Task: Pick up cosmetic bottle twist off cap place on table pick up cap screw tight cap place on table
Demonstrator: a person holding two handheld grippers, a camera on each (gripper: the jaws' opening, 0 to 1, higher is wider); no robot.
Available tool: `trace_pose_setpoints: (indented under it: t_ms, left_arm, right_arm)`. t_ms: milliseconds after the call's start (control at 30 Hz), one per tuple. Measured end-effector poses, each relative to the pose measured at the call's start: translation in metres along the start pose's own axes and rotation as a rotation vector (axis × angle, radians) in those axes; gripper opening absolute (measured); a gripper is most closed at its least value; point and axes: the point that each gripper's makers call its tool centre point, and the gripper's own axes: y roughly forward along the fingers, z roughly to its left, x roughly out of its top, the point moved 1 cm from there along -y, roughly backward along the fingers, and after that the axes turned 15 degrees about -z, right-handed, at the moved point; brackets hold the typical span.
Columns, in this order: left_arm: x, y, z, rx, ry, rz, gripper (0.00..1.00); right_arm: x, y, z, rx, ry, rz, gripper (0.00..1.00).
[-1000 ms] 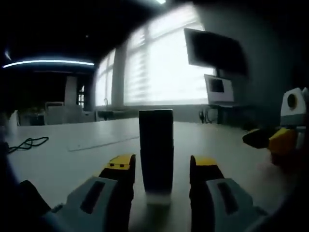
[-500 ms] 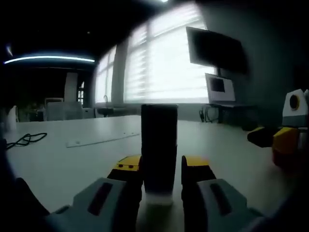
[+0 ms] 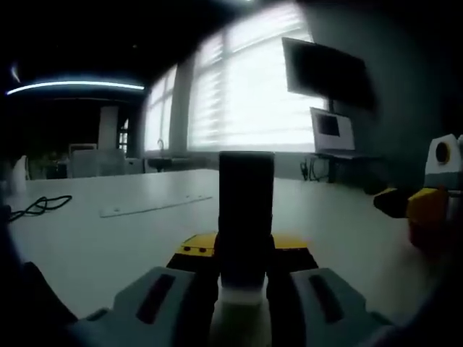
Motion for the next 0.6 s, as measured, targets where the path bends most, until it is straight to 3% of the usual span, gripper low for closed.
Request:
trace_pose_setpoints:
  t_ms: [100, 333, 600]
  left_arm:
    - [0.0, -0.001, -0.005, -0.034, 0.029, -0.004, 0.15]
    - [0.003, -0.011, -0.014, -0.074, -0.016, 0.007, 0.15]
    - [0.014, -0.02, -0.014, -0.095, -0.055, -0.054, 0.15]
  right_arm:
    - [-0.001, -0.001, -0.004, -0.011, -0.026, 0.008, 0.0]
    - [0.001, -0.001, -0.007, -0.025, 0.009, -0.004, 0.01]
    - [0.0, -0.001, -0.006, -0.02, -0.012, 0.003, 0.0]
